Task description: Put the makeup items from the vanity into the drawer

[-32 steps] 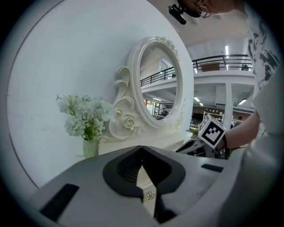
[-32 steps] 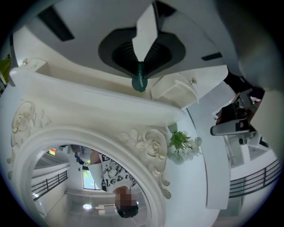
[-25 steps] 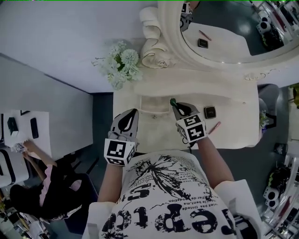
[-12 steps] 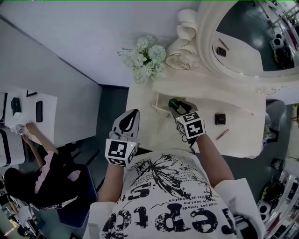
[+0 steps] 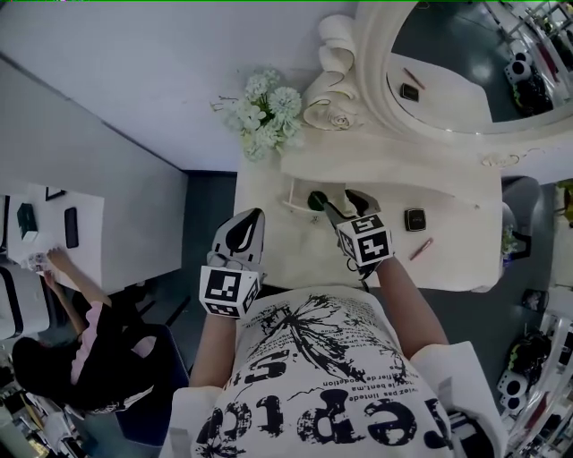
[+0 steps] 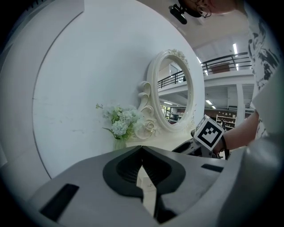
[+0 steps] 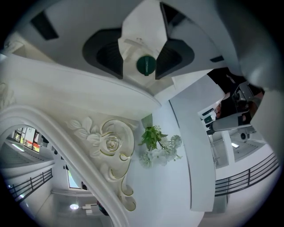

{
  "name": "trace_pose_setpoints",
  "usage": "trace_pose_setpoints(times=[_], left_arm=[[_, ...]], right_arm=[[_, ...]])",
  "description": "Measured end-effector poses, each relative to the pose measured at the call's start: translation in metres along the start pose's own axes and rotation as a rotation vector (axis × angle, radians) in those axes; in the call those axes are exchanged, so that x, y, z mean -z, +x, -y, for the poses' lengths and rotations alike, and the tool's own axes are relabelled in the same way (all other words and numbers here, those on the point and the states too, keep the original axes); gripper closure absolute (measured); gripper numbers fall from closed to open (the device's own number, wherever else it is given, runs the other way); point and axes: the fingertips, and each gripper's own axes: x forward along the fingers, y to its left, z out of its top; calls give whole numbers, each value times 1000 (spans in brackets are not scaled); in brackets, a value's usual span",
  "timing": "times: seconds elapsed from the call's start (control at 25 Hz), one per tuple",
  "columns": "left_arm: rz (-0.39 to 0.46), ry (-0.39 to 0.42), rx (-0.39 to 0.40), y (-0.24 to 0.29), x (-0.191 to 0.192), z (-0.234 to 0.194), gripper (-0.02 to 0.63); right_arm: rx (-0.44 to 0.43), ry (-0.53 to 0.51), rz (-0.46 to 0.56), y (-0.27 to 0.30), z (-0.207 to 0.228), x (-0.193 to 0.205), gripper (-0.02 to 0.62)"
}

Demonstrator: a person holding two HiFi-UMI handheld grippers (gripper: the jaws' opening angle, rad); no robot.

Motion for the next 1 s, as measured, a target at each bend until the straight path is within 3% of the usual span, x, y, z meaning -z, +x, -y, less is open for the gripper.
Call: trace_pose_setpoints(times=[0.28, 0.68, 0.84, 1.0], left_arm=[[-5, 19, 93, 26, -3, 32, 587], [-35, 54, 253, 84, -4, 113, 586], [-61, 63, 285, 101, 2, 145, 586], [-80, 67, 286, 116, 4, 163, 586]], right_arm=[[97, 72, 28, -33, 38, 21, 373], [267, 224, 2, -89, 121, 99, 359], [337, 275, -25, -103, 160, 132, 320], [346, 292, -67, -101, 188, 155, 307]])
